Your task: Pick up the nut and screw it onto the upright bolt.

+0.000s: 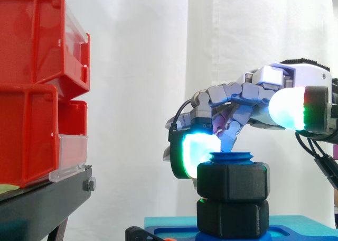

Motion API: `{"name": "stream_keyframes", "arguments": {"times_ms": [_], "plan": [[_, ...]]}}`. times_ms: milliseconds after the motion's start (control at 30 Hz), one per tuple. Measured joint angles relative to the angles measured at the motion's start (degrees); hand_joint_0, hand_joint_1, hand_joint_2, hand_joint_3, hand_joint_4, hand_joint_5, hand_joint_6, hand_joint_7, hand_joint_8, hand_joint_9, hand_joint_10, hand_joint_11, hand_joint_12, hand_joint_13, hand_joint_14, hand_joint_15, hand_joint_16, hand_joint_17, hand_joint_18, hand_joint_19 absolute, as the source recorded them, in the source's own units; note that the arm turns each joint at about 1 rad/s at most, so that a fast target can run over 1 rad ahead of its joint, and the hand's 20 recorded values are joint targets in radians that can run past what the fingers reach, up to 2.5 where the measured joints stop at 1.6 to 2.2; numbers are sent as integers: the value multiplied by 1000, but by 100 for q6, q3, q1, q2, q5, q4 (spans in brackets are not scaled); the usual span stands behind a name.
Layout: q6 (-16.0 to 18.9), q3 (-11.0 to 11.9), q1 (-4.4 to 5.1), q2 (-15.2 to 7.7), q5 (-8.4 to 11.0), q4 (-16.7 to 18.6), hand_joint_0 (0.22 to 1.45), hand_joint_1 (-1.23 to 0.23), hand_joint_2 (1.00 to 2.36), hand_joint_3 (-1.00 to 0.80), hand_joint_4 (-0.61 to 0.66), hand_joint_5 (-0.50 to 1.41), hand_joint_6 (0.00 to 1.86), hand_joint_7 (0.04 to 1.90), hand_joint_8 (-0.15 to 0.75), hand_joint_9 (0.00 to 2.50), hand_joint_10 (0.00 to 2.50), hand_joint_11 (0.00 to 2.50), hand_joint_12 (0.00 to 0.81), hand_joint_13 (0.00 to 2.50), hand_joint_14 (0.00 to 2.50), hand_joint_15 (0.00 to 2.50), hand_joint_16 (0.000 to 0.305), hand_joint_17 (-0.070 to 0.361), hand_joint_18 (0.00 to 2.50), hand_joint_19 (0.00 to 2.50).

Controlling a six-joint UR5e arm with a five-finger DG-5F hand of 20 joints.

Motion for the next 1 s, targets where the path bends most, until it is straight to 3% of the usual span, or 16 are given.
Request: {"name": "stream_keyframes", "arguments": {"times_ms": [100, 233, 367, 600, 833, 1000], "plan": [[-2, 0, -25, 2, -19, 2, 543, -196, 1000, -500, 84, 60, 634, 1133, 259, 1319, 0, 0, 150, 854, 0, 0, 13, 29, 640, 0], [0, 1, -90, 1, -77, -12, 545, -203, 1000, -500, 82, 58, 648, 1111, 259, 1352, 0, 2, 136, 886, 0, 0, 11, 25, 671, 0], [3, 2, -149, 2, -163, 5, 540, -184, 1000, -500, 146, 58, 500, 1377, 272, 1272, 0, 17, 166, 812, 0, 0, 14, 32, 575, 0], [11, 120, -245, 3, -321, 11, 508, -104, 1000, -500, 263, -56, 504, 960, 268, 1023, 0, 0, 214, 628, 0, 0, 21, 46, 375, 0], [12, 385, -290, 4, -437, -59, 495, -76, 1000, -500, 222, -89, 503, 753, 250, 896, 0, 0, 241, 559, 0, 0, 25, 56, 312, 0], [12, 473, -255, -2, -458, -68, 488, -52, 1000, -500, 212, -102, 502, 681, 232, 811, 0, 0, 255, 506, 0, 0, 28, 63, 270, 0]]}}
